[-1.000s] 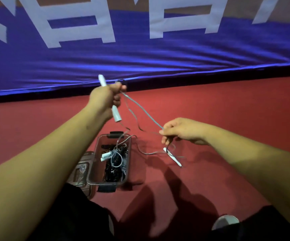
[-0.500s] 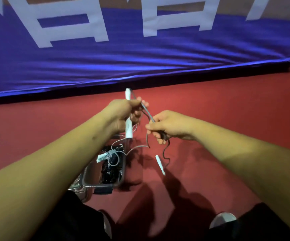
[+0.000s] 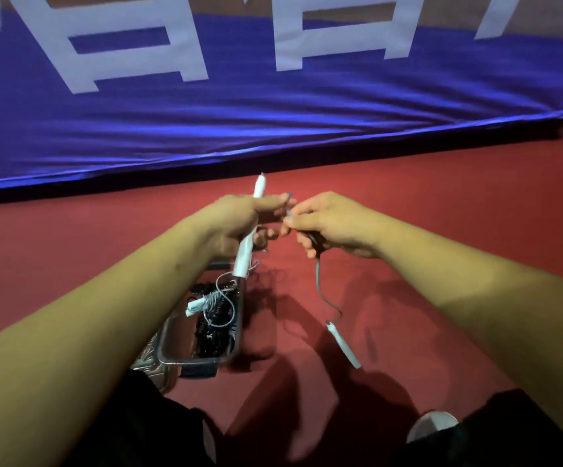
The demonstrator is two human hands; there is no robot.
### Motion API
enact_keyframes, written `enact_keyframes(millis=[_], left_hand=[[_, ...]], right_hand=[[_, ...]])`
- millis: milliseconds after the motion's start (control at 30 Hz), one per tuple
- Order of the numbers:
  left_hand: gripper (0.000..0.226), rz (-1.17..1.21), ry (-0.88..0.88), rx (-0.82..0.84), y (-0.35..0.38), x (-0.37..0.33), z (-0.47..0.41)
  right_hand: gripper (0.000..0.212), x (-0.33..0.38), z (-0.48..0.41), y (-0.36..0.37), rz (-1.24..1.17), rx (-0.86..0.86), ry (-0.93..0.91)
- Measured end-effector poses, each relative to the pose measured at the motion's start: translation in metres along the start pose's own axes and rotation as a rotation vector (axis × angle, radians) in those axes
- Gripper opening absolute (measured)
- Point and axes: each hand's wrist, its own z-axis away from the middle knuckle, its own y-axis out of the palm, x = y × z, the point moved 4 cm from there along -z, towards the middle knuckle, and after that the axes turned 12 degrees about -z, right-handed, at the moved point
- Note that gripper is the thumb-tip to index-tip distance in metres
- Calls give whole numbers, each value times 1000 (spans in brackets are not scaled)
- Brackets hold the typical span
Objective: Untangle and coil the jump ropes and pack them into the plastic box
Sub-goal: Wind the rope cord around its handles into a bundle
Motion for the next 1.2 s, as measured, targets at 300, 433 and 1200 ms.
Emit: enact_keyframes(millis=[300, 433, 1200], left_hand=[[19, 342, 337, -282, -59, -30, 1], [29, -120, 237, -208, -49, 4, -5], [15, -100, 89, 404, 56, 27, 3]], right_hand=[[30, -50, 9, -31, 217, -10, 301], [32, -12, 0, -29, -305, -235, 93], [72, -6, -3, -61, 199, -492, 101]])
